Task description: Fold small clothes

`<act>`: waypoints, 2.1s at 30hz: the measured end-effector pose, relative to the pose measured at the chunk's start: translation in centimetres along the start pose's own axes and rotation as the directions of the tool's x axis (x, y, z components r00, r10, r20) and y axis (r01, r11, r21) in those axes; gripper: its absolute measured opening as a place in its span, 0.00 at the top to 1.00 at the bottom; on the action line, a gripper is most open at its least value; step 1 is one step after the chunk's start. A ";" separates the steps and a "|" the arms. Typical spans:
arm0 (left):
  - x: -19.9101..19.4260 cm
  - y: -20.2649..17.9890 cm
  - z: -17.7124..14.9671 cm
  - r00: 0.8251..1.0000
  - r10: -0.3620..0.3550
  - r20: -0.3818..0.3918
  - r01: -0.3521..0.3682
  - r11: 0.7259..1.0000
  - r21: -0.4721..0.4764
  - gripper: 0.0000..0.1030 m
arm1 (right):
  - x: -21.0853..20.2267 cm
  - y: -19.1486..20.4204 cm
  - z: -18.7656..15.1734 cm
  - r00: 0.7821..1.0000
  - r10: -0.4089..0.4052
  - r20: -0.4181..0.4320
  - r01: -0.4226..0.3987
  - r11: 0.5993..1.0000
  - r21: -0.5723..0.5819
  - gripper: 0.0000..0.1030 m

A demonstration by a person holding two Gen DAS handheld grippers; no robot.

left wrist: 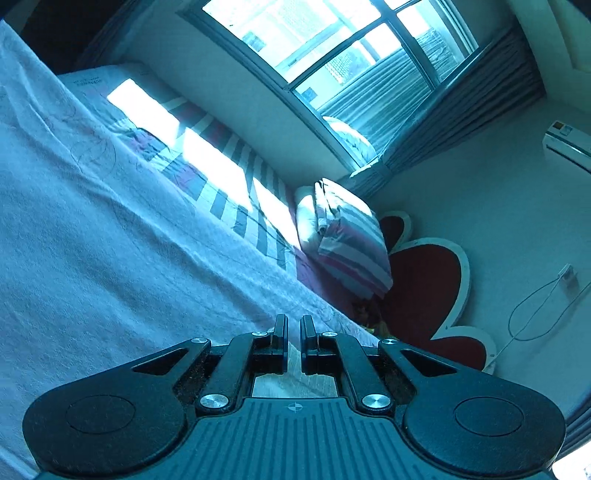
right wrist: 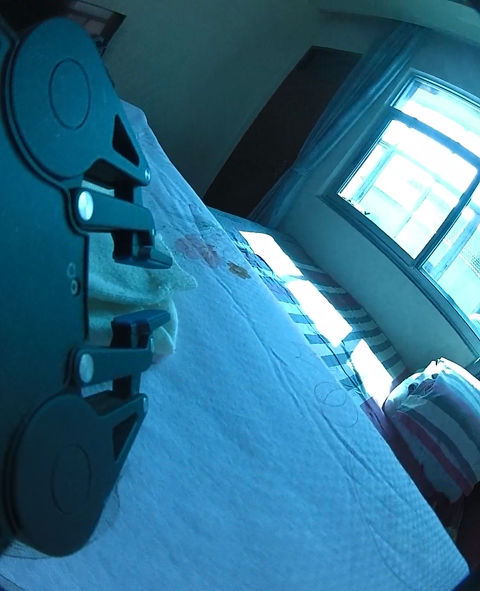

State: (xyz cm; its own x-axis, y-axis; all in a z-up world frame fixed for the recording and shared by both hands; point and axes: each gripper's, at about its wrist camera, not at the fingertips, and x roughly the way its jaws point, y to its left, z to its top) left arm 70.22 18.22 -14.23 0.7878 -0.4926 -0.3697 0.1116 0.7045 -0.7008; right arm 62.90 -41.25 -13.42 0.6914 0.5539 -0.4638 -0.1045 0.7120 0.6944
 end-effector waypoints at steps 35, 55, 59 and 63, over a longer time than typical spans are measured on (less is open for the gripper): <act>0.7 -14.2 -13.0 0.965 0.220 -0.145 -0.041 0.670 0.741 0.79 | 5.1 16.6 -11.9 0.972 -0.227 -0.052 0.141 0.751 -0.646 0.85; -0.3 -14.3 -11.8 0.968 0.178 -0.176 -0.037 0.797 0.603 0.70 | 2.4 16.8 -10.4 0.975 -0.221 0.007 0.192 0.831 -0.523 0.78; 0.5 -15.2 -15.5 0.955 0.256 -0.151 -0.079 0.707 0.703 0.58 | 5.4 19.1 -14.8 0.954 -0.295 -0.043 0.205 0.754 -0.624 0.79; -2.0 -14.8 -15.9 0.950 0.301 -0.078 -0.145 0.651 0.745 0.55 | 3.9 19.3 -16.8 0.919 -0.379 0.110 0.319 0.550 -0.772 0.70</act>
State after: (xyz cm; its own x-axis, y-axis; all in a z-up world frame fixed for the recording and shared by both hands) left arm 57.38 0.70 -12.83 0.7352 -0.2956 -0.6101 0.4097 0.9107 0.0525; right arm 51.60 -18.10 -11.10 0.7538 0.1916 -0.6285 -0.3886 0.9014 -0.1912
